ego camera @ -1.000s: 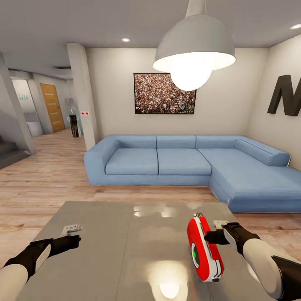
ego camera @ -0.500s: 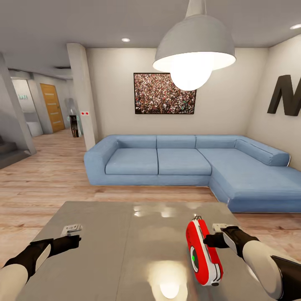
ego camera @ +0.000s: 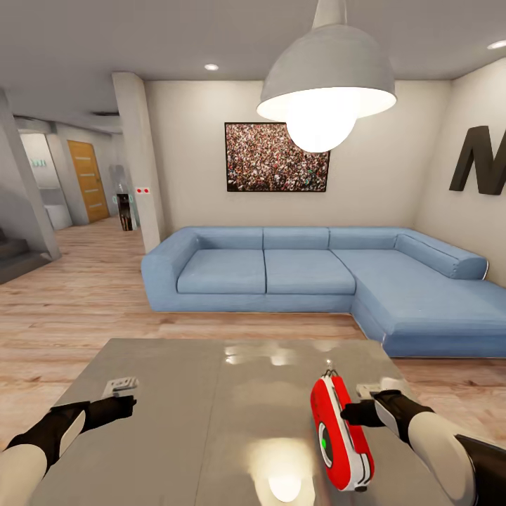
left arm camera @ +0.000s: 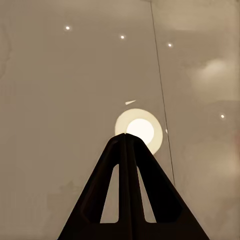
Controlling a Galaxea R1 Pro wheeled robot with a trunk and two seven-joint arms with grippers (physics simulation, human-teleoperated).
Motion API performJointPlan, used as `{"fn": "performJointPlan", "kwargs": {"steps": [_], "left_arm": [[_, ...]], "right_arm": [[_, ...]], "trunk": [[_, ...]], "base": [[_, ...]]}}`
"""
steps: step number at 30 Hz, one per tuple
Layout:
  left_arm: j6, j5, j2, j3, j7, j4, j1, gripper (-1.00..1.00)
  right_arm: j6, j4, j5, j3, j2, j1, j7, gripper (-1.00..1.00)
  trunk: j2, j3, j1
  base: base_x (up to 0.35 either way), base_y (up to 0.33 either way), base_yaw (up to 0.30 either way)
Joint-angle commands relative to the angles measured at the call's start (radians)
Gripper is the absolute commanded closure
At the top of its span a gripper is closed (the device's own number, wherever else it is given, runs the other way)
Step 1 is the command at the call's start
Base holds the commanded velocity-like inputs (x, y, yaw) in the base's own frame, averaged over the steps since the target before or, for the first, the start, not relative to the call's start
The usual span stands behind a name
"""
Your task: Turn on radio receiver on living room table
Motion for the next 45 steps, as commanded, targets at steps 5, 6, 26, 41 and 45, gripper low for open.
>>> {"fn": "performJointPlan", "kwargs": {"steps": [5, 6, 26, 41, 45], "left_arm": [[0.0, 0.0, 0.0, 0.0, 0.0, 0.0, 0.0, 1.0], [0.0, 0.0, 0.0, 0.0, 0.0, 0.0, 0.0, 1.0], [0.0, 0.0, 0.0, 0.0, 0.0, 0.006, 0.003, 1.0], [-0.002, 0.0, 0.001, 0.0, 0.0, 0.012, 0.003, 1.0], [-0.002, 0.0, 0.001, 0.0, 0.0, 0.012, 0.003, 1.0]], "right_arm": [[-0.008, -0.001, -0.002, -0.006, 0.0, 0.009, 0.0, 1.0], [-0.009, -0.001, -0.002, -0.006, 0.0, 0.013, 0.0, 1.0], [-0.012, -0.001, -0.002, -0.006, 0.0, 0.057, 0.003, 1.0], [-0.04, -0.001, -0.003, -0.006, 0.0, 0.086, 0.006, 1.0], [-0.04, -0.001, -0.004, -0.006, 0.0, 0.087, 0.007, 1.0]], "trunk": [[0.0, 0.0, 0.0], [0.0, 0.0, 0.0], [0.0, 0.0, 0.0], [0.0, 0.0, 0.0], [0.0, 0.0, 0.0]], "base": [[0.0, 0.0, 0.0], [0.0, 0.0, 0.0], [0.0, 0.0, 0.0], [0.0, 0.0, 0.0], [0.0, 0.0, 0.0]]}}
